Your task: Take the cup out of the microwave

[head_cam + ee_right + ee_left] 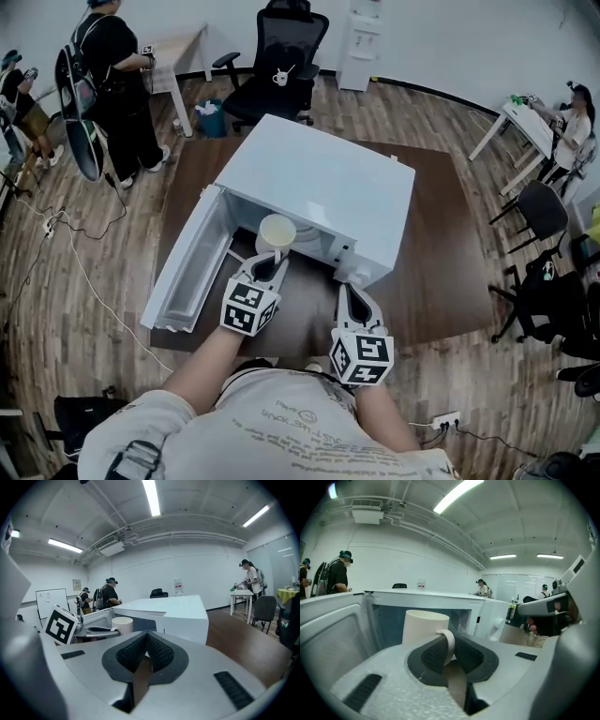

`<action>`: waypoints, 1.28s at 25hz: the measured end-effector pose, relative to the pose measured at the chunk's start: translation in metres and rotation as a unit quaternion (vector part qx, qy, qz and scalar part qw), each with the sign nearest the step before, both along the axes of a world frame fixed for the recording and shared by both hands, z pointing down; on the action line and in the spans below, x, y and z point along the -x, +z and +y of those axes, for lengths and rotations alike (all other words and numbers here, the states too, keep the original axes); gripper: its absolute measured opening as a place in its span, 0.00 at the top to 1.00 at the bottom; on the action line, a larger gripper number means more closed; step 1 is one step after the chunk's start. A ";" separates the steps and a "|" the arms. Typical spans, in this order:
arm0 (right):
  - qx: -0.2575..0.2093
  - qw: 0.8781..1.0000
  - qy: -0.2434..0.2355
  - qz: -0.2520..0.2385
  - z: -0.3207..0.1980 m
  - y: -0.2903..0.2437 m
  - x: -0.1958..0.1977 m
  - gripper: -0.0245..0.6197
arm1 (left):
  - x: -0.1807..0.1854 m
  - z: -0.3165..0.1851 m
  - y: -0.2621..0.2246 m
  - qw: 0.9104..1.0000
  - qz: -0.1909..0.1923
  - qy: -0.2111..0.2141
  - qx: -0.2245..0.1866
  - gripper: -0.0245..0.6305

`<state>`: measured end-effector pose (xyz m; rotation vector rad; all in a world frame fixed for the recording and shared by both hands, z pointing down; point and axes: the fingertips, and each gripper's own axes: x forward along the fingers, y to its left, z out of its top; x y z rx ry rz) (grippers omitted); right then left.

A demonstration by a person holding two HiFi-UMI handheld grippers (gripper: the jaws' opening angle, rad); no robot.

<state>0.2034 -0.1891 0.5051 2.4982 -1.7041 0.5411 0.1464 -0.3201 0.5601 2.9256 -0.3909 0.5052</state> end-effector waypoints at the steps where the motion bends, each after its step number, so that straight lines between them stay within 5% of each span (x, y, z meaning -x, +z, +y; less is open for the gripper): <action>1: -0.006 1.000 -0.010 -0.002 -0.003 -0.001 0.003 0.94 | 0.005 0.005 -0.006 1.000 0.003 -0.003 -0.003 0.89; 17: -0.052 0.992 -0.113 0.001 -0.034 -0.020 0.053 0.94 | 0.058 0.052 -0.060 0.998 0.048 -0.033 -0.020 0.89; 32: -0.043 0.993 -0.111 0.007 -0.027 -0.018 0.064 0.94 | 0.071 0.060 -0.059 0.997 0.069 -0.033 0.009 0.89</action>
